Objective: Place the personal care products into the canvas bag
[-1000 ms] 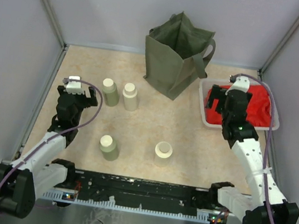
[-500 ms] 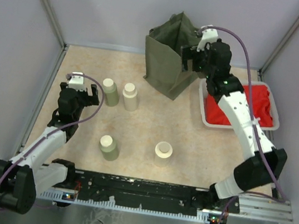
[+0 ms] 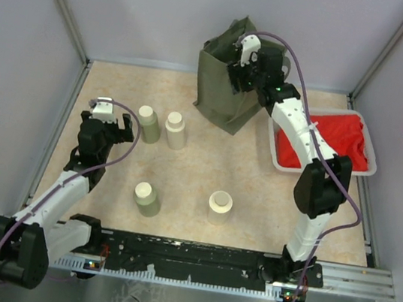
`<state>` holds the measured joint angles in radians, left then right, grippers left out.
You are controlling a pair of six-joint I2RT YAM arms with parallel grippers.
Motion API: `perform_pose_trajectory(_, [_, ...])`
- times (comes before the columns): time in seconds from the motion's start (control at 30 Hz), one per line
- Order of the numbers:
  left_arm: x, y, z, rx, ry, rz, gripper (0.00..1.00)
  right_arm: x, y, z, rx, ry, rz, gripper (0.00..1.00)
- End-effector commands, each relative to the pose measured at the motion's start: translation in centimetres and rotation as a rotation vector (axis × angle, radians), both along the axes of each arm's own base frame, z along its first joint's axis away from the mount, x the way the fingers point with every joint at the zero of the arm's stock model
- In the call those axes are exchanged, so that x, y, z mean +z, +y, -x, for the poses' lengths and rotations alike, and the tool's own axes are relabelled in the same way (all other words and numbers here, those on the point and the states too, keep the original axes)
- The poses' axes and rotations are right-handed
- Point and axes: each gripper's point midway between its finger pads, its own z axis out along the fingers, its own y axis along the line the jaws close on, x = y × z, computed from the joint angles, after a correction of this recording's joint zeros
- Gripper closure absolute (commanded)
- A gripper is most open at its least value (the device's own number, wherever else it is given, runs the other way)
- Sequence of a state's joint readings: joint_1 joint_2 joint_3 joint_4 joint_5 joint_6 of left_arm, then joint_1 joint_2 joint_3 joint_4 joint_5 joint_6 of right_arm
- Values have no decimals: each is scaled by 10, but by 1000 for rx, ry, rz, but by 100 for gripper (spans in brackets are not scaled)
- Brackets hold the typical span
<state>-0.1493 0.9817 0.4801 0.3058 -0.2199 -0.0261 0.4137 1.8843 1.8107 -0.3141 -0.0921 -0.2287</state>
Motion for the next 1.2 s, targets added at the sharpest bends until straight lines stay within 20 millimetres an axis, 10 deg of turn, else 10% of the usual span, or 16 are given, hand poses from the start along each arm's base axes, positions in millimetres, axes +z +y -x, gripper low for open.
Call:
perform_pose_trajectory(0.0, [11, -4, -6, -8, -19, 13, 0, 23, 19, 6, 65, -15, -28, 72])
perform_pose_trajectory(0.1, [9, -5, -7, -13, -15, 18, 0, 33, 24, 17, 84, -11, -41, 98])
perform_pose_trajectory(0.5, [22, -10, -6, -34, -28, 41, 0, 78, 49, 161, 283, 111, -116, 100])
perform_pose_trajectory(0.9, [31, -18, -7, -67, -27, 70, 0, 27, 17, 224, 279, 213, -38, 94])
perform_pose_trajectory(1.03, [34, -20, -7, -76, -32, 78, 0, 3, 15, 228, 281, 265, -13, 73])
perform_pose_trajectory(1.17, [35, -26, -9, -117, -25, 68, 0, -2, 17, 231, 277, 267, -2, 32])
